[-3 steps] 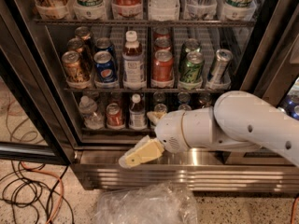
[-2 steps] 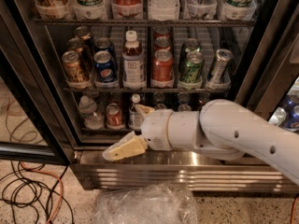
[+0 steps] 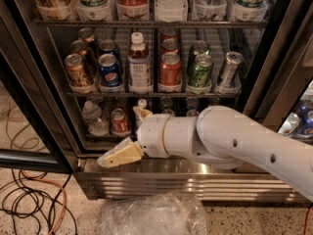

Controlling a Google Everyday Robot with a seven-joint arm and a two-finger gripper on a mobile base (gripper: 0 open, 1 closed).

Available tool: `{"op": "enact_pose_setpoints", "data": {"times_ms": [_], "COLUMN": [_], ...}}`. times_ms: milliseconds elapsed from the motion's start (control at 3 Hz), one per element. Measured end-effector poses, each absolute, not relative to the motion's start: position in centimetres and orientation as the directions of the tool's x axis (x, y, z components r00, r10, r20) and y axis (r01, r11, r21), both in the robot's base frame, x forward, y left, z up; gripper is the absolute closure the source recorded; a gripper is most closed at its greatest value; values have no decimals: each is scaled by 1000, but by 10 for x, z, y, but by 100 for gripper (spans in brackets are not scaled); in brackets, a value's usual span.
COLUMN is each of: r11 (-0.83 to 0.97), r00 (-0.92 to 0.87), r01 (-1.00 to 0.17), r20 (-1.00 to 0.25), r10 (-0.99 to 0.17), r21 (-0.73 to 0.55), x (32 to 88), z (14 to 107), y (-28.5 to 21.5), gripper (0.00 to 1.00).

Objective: Pick orange can from middle shelf of fridge

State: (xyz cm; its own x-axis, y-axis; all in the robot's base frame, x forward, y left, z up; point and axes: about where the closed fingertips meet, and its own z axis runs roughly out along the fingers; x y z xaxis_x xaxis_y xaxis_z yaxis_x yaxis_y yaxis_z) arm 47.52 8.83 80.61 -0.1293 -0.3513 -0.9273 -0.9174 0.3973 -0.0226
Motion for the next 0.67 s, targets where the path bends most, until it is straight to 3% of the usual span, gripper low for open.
{"op": "enact_pose_setpoints", "data": {"times_ms": [667], "r11": [494], "r00": [-7], "r01": [-856], "r20": [-953], "r10": [-304], "r21": [-151], "x": [499], "z": [812], "y": [112], "gripper": [0]}}
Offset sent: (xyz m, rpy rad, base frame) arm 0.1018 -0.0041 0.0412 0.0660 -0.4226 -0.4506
